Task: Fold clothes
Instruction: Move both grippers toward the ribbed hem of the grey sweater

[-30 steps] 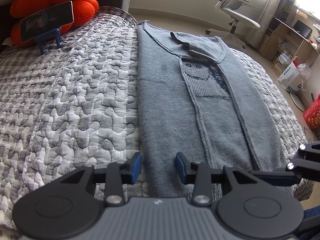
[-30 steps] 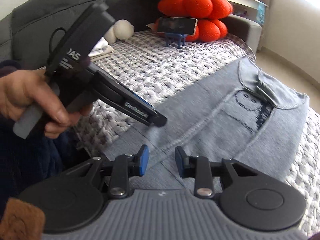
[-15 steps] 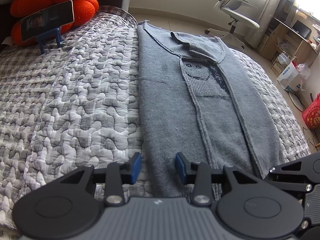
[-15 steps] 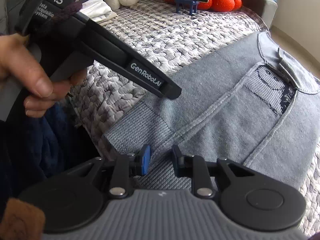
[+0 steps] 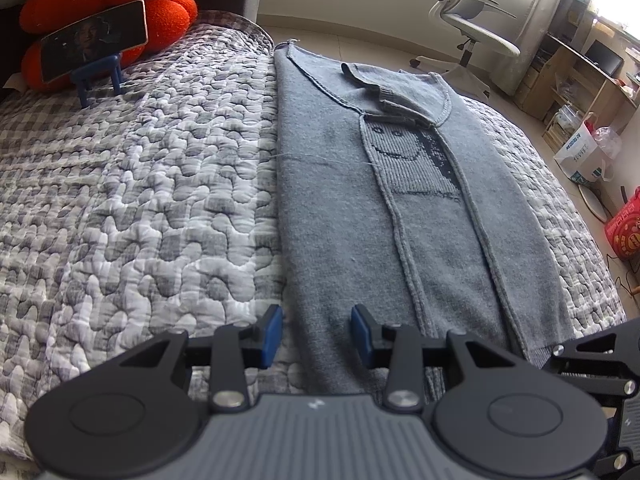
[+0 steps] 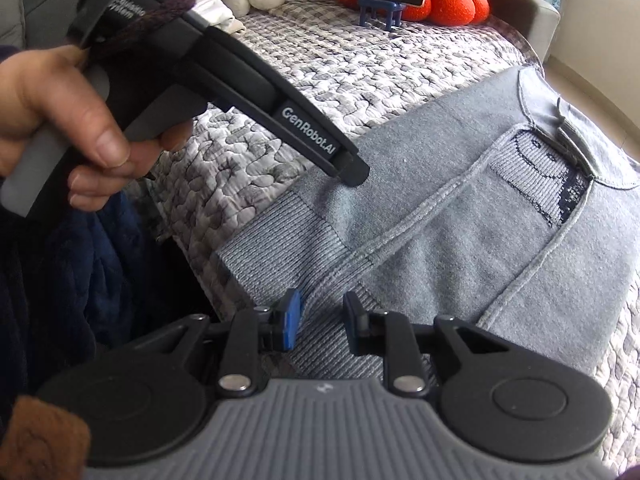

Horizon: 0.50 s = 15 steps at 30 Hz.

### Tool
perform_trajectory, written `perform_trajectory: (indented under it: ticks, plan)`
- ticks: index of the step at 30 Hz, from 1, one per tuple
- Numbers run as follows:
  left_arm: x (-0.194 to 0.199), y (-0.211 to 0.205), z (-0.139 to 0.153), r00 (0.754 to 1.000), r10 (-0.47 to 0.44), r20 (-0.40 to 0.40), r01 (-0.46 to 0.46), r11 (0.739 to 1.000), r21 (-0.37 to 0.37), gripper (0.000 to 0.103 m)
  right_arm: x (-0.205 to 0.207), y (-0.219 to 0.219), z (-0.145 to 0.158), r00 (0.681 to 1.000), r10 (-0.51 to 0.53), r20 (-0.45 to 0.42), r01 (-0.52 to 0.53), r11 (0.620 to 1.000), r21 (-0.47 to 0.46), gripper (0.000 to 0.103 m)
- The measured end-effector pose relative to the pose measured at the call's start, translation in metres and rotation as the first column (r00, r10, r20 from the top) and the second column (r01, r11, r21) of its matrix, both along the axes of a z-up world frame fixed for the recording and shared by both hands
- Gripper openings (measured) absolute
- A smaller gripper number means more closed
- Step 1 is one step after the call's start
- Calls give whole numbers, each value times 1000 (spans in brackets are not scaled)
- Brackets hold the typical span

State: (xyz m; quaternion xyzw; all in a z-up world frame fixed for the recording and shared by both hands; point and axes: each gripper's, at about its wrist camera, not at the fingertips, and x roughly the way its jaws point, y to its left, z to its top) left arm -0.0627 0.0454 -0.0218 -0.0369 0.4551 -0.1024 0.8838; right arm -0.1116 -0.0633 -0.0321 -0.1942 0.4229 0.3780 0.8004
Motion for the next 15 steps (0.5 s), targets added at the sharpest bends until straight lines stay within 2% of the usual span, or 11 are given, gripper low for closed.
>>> perform_trajectory:
  ticks: [7, 11, 15]
  plan:
    - [0, 4, 6, 1000, 3, 16, -2, 999, -37, 39, -1, -15, 12, 1000, -23, 12, 22, 997, 69, 27]
    - [-1, 10, 10, 1000, 6, 29, -4, 996, -86, 38, 8, -41, 23, 991, -136, -1, 135, 982, 130, 27]
    - [-3, 17, 10, 1000, 24, 4, -23, 990, -136, 37, 10, -76, 28, 952, -306, -13, 304, 940, 156, 31]
